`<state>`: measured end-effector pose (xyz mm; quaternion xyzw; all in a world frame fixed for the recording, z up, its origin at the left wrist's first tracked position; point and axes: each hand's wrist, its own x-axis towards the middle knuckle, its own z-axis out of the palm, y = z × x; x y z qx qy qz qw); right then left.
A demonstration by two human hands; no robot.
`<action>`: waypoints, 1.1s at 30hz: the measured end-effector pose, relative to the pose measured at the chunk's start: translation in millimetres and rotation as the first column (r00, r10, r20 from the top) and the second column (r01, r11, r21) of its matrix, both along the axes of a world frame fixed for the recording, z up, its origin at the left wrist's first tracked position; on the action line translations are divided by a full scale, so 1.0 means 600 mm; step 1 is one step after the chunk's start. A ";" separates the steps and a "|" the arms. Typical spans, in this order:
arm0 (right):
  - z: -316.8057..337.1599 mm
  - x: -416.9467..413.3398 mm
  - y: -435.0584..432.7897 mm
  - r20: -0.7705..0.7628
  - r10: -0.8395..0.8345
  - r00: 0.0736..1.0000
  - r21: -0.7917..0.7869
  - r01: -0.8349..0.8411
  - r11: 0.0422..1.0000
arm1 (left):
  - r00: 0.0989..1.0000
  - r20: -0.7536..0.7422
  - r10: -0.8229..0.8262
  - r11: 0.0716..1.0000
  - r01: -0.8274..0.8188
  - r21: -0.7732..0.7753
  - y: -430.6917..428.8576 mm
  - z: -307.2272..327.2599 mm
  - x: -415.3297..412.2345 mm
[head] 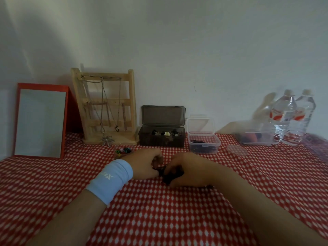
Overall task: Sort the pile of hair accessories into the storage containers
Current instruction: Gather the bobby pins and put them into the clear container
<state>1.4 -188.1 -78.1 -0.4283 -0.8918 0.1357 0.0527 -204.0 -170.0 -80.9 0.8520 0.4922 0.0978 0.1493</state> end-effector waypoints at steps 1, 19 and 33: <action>-0.004 -0.007 0.004 0.010 0.004 1.000 0.006 -0.004 1.000 | 1.000 0.022 -0.011 1.000 0.011 -0.014 -0.002 0.001 0.001; 0.022 0.014 0.064 -0.451 -0.480 0.752 -0.422 0.294 0.858 | 0.869 0.490 0.059 0.998 -0.062 -0.010 0.050 0.020 0.027; 0.056 0.017 0.112 -0.571 -0.529 0.627 -0.427 0.324 0.844 | 0.868 0.492 0.061 0.995 -0.094 0.043 0.094 0.016 0.034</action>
